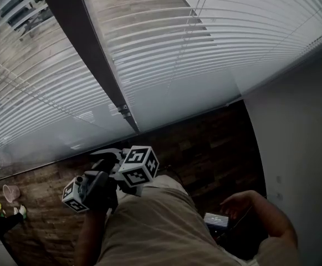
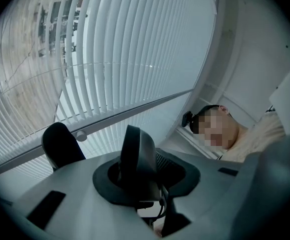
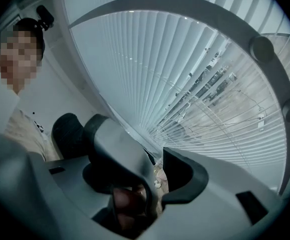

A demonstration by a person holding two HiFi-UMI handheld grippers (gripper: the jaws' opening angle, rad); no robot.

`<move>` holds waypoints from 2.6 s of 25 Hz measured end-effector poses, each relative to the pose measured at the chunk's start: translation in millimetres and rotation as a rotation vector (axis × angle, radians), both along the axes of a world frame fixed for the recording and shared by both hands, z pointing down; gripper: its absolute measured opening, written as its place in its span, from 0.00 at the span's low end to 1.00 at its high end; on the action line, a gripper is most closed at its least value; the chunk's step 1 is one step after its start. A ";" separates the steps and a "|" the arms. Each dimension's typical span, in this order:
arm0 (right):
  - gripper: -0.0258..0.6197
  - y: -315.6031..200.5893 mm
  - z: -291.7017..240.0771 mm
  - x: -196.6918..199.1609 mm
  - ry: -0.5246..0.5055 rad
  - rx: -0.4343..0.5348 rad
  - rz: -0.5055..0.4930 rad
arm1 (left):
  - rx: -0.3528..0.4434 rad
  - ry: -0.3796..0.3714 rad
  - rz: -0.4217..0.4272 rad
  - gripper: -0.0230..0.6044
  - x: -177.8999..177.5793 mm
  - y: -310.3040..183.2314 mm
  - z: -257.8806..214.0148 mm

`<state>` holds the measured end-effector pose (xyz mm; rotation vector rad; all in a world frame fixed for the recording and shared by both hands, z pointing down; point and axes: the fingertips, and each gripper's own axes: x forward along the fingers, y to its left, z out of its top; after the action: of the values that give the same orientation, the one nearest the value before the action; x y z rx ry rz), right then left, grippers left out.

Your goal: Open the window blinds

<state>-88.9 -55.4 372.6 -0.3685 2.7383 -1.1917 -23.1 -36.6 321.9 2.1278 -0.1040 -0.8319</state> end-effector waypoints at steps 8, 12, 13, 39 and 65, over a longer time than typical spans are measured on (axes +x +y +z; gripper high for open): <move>0.37 3.5 7.4 -10.4 -0.004 -0.015 -0.032 | -0.015 -0.001 -0.025 0.23 -9.7 0.8 8.3; 0.37 5.3 13.2 -13.1 -0.002 -0.021 -0.043 | -0.020 0.002 -0.035 0.23 -12.3 1.5 13.7; 0.37 5.7 15.5 -14.3 -0.003 -0.026 -0.048 | -0.024 0.003 -0.038 0.23 -13.5 1.4 16.2; 0.31 31.0 -16.7 3.1 -0.052 -0.030 -0.164 | -0.074 0.008 -0.078 0.23 7.7 15.6 -10.9; 0.31 -42.7 30.2 173.9 0.414 0.480 0.249 | 0.069 -0.741 -0.595 0.06 -105.3 -49.4 90.1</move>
<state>85.0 -98.1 402.8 -0.9400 3.0650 -0.4070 -128.4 -86.1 412.0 2.3998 -1.1445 -0.3087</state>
